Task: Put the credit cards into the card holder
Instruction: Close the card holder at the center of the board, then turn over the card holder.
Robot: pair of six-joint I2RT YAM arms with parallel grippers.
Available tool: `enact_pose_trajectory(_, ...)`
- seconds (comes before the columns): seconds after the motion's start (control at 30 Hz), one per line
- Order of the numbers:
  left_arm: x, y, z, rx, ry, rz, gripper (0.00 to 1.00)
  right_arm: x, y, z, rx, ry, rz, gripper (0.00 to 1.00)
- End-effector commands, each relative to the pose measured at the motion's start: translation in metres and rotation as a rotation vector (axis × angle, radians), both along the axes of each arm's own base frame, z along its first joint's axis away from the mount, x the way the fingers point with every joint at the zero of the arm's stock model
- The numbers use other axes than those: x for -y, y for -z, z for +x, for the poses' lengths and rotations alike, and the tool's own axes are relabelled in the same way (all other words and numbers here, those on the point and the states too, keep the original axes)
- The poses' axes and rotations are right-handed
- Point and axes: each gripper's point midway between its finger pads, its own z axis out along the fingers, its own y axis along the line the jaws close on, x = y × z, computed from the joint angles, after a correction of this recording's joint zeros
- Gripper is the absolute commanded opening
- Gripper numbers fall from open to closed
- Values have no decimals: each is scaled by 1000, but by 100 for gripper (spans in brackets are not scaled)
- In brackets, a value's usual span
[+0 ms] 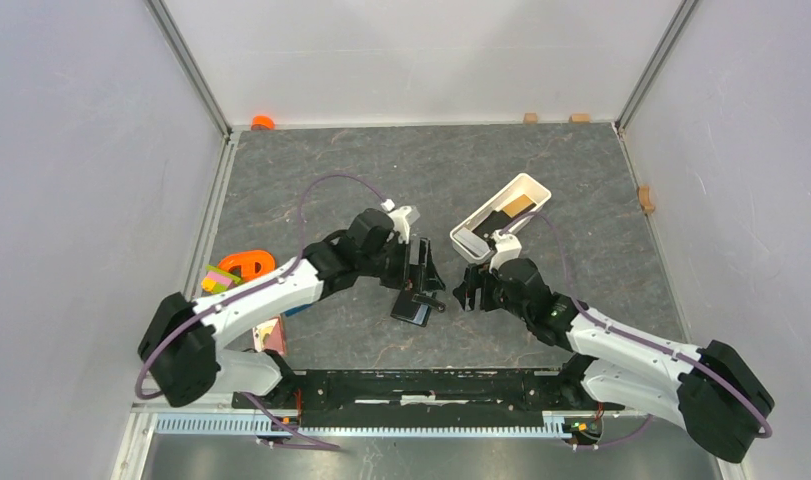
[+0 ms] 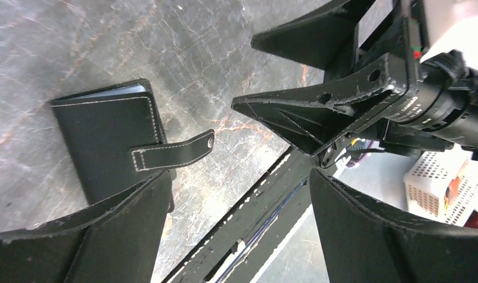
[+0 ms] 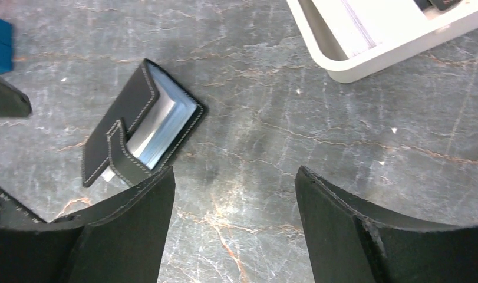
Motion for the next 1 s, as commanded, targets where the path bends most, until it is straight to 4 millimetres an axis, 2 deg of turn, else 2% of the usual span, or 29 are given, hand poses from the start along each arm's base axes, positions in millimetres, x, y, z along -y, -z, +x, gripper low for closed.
enact_pose_trajectory(0.0, -34, -8, 11, 66, -85, 71, 93, -24, -23, -6, 40, -78, 166, 80)
enact_pose_trajectory(0.07, -50, 4, 17, 43, -155, 80, 91, -35, -31, -10, 49, -120, 234, 82)
enact_pose_trajectory(0.13, -61, 20, 19, 0, -207, 85, 84, -41, -33, -14, 48, -146, 272, 83)
enact_pose_trajectory(0.23, -64, 43, 14, -46, -216, 99, 72, -50, -28, -15, 17, -176, 276, 84)
enact_pose_trajectory(0.43, -68, 77, 13, -87, -232, 146, 57, -72, -24, -14, -23, -242, 304, 84)
enact_pose_trajectory(0.73, -64, 103, 12, -130, -224, 157, 41, -98, -21, -14, -83, -306, 361, 84)
enact_pose_trajectory(0.97, -64, 111, 12, -134, -218, 171, 37, -100, 5, -3, -143, -253, 292, 78)
